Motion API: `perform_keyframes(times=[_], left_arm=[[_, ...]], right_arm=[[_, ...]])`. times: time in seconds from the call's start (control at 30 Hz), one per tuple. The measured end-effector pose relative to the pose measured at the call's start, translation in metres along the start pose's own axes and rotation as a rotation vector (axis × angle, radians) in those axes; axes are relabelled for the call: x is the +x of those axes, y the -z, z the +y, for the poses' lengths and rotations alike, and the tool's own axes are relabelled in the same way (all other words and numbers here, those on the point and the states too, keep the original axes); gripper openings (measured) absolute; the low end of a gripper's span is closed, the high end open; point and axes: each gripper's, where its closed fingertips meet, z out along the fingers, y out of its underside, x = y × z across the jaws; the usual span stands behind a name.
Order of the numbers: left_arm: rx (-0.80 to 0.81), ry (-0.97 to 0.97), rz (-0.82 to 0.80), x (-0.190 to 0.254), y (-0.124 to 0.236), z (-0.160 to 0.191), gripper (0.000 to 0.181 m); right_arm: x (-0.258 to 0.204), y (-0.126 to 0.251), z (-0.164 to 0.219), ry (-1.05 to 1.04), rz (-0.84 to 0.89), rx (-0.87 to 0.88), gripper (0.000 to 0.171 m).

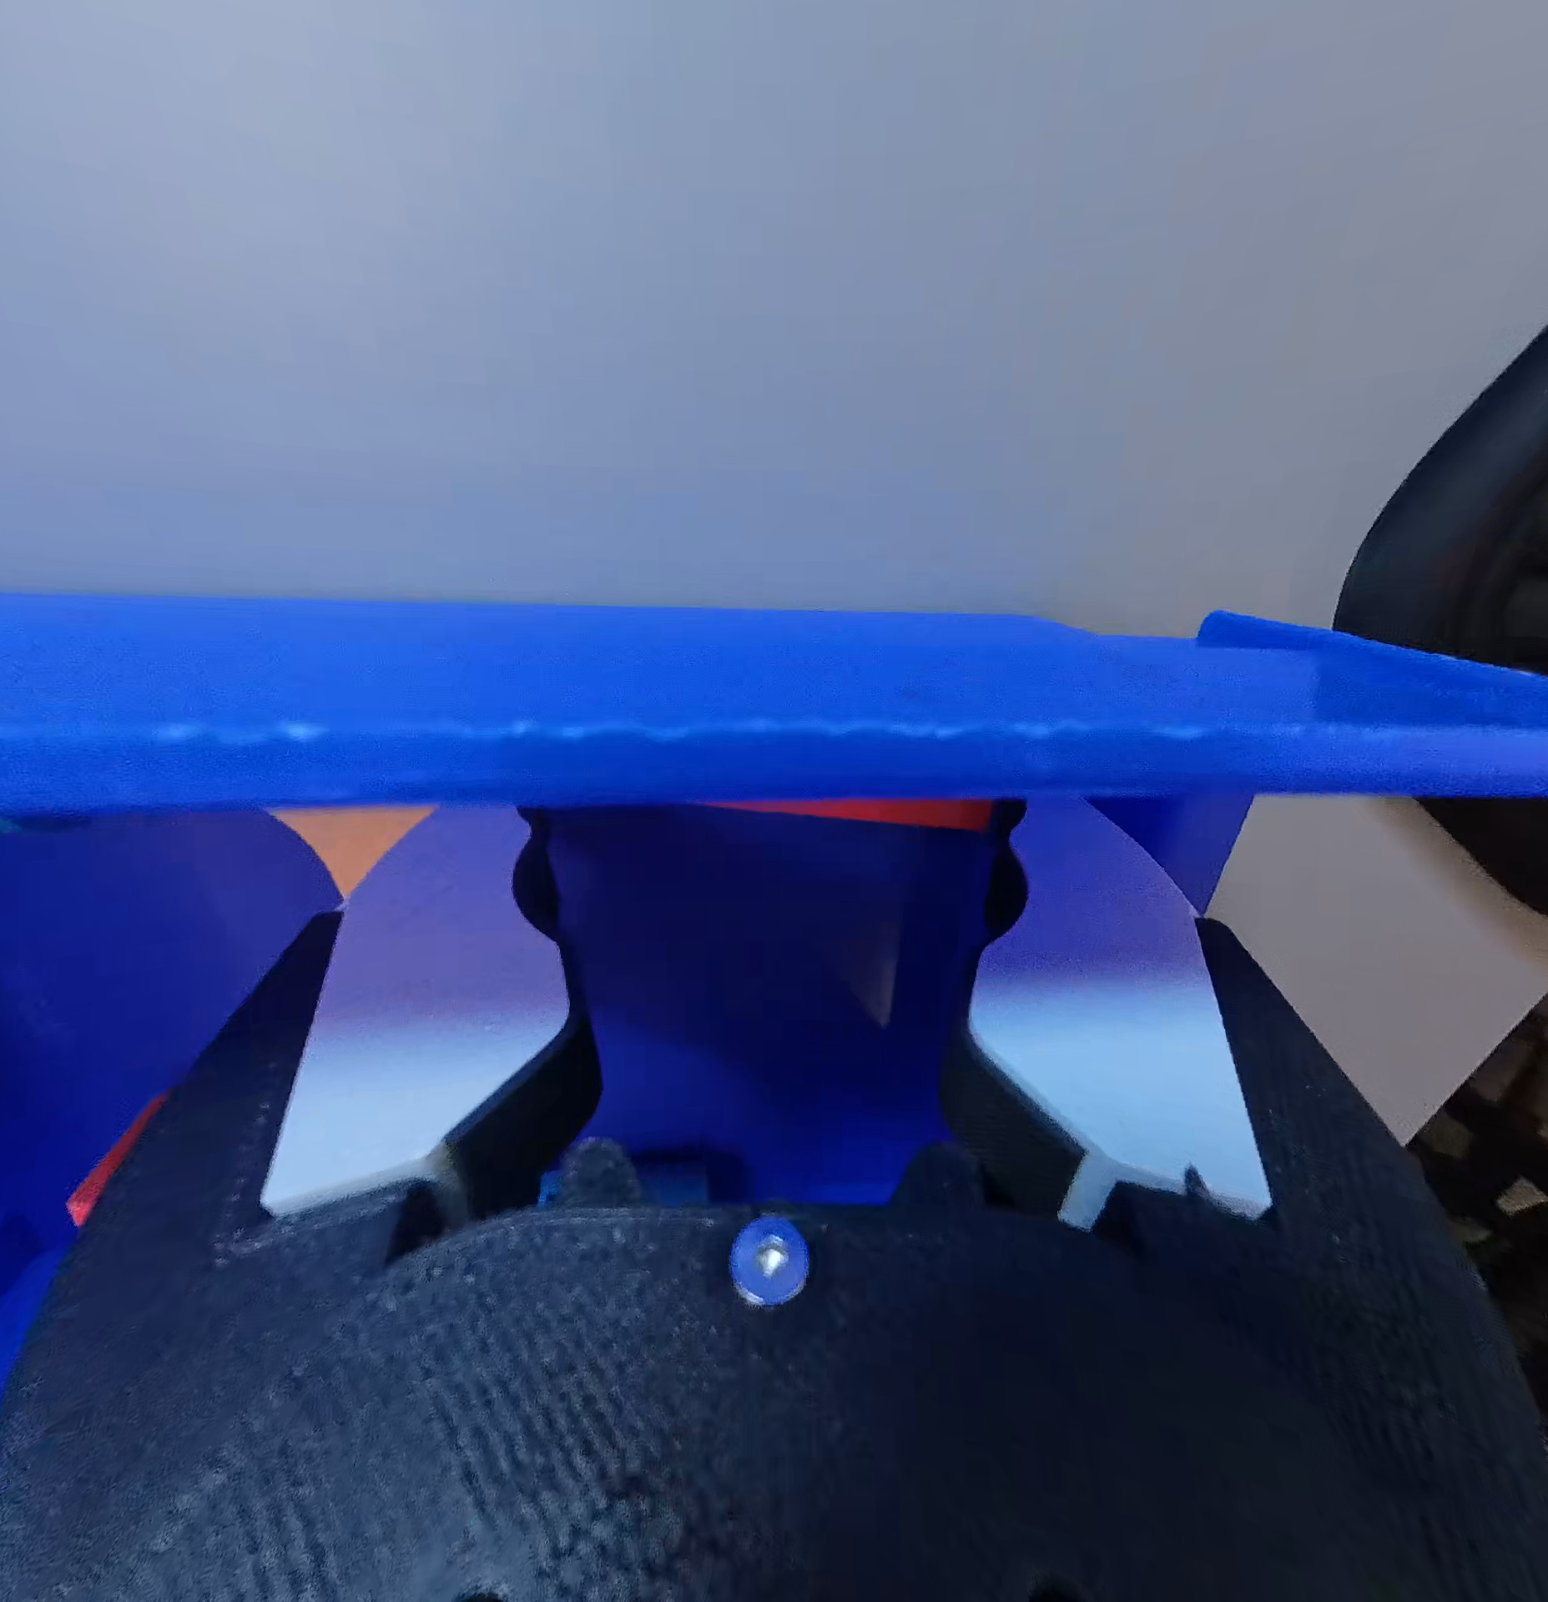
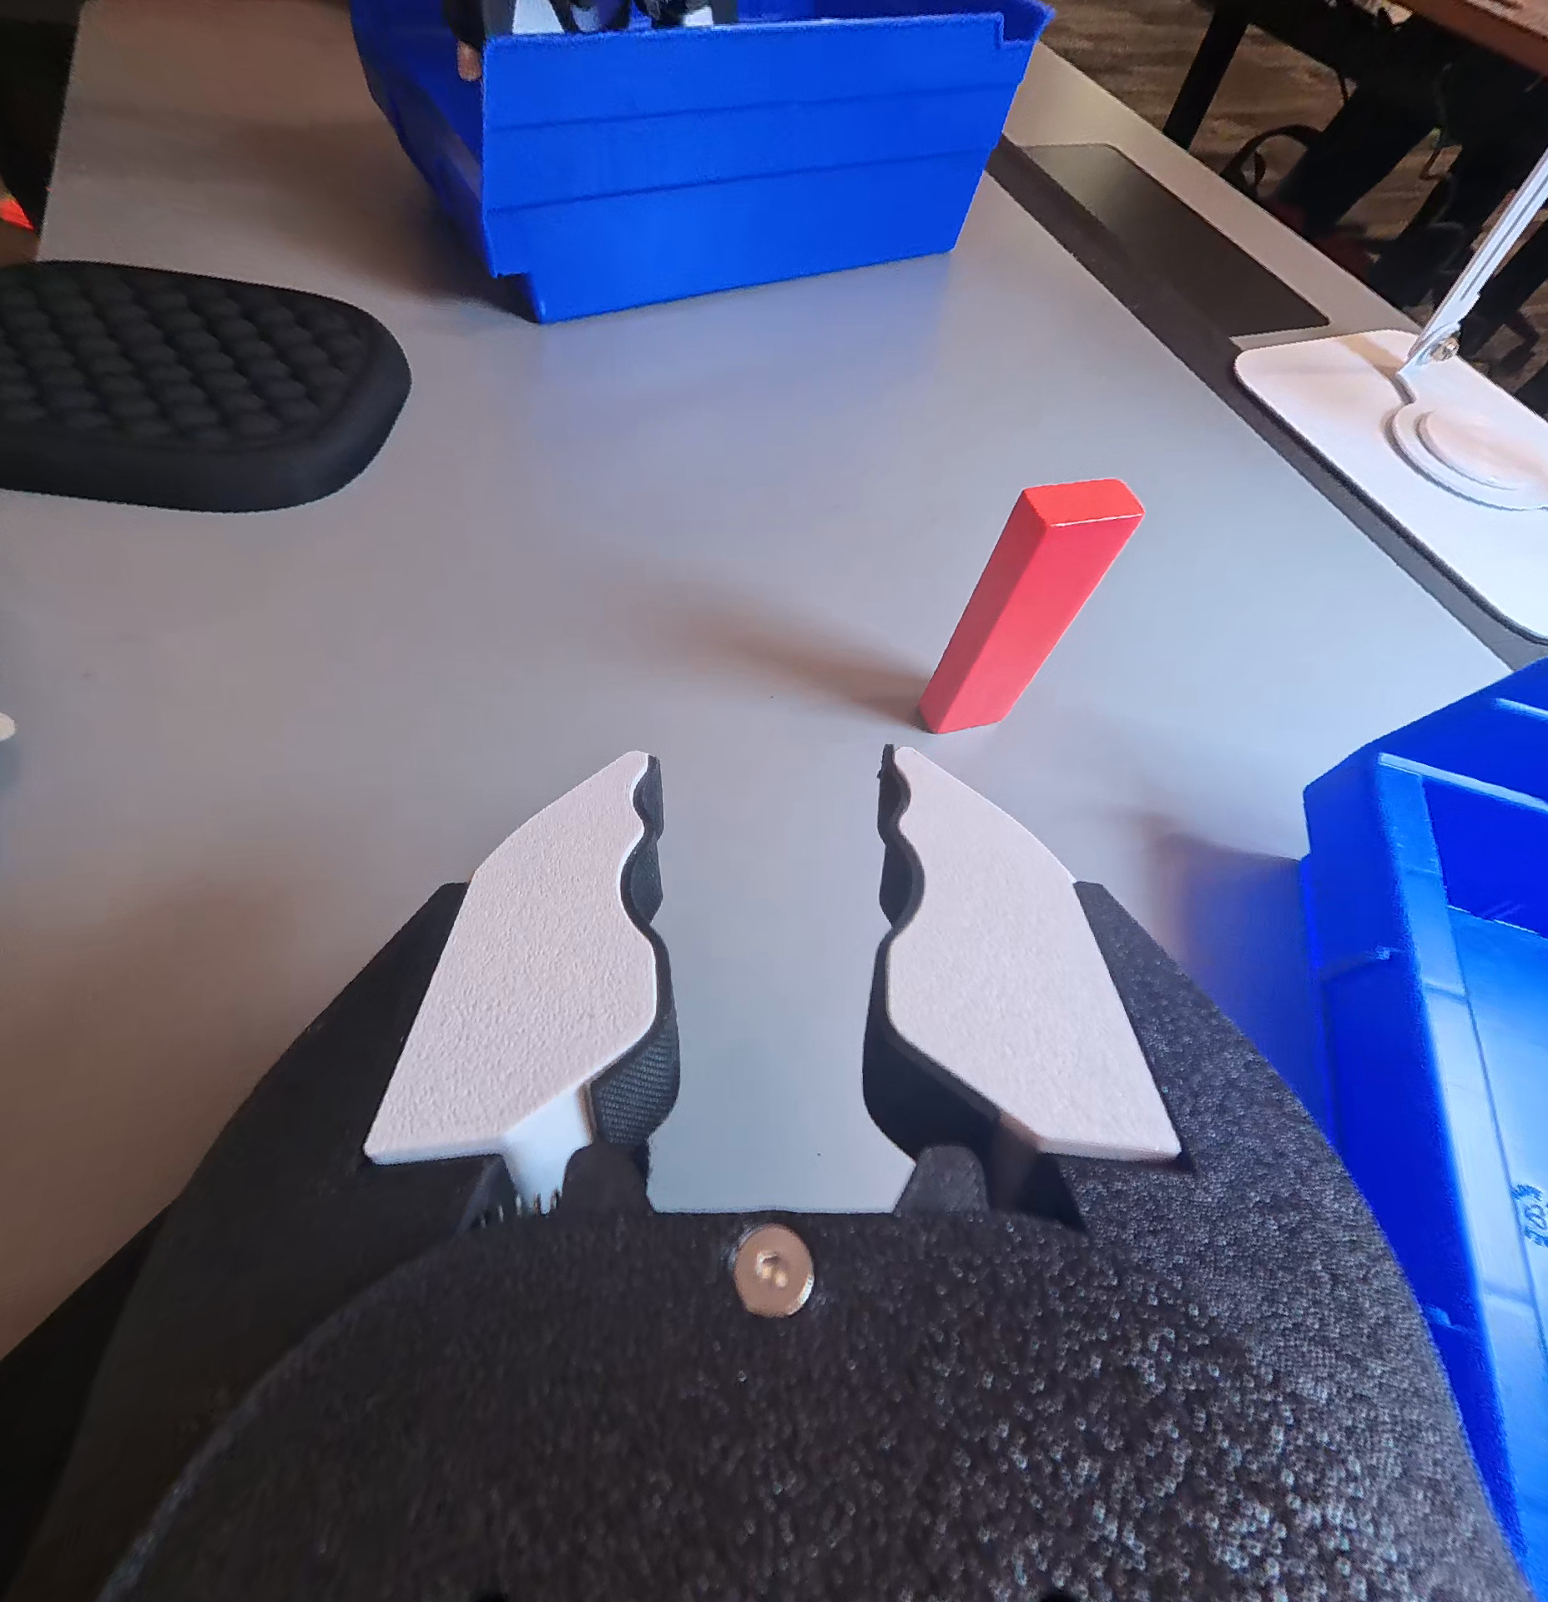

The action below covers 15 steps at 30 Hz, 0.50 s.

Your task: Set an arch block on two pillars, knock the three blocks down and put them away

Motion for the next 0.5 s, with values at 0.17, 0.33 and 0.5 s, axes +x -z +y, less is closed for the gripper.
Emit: perform_keyframes(times=[0.17,0.33,0.5], left_arm=[[-0.024,-0.052,-0.007,0.0013,-0.001,-0.0025,0.099],[-0.053,-0.062,-0.019,0.0054,-0.0007,-0.0015,0.099],[-0.028,-0.091,-0.128,0.0017,0.0069,0.0044,0.099]], right_arm=[[-0.0004,-0.0018,0.0027,0.012,0.006,-0.015,0.048],[0.001,-0.0015,0.0044,0.015,0.017,-0.018,0.047],[0.0015,-0.0014,0.0048,0.016,0.02,-0.018,0.047]])
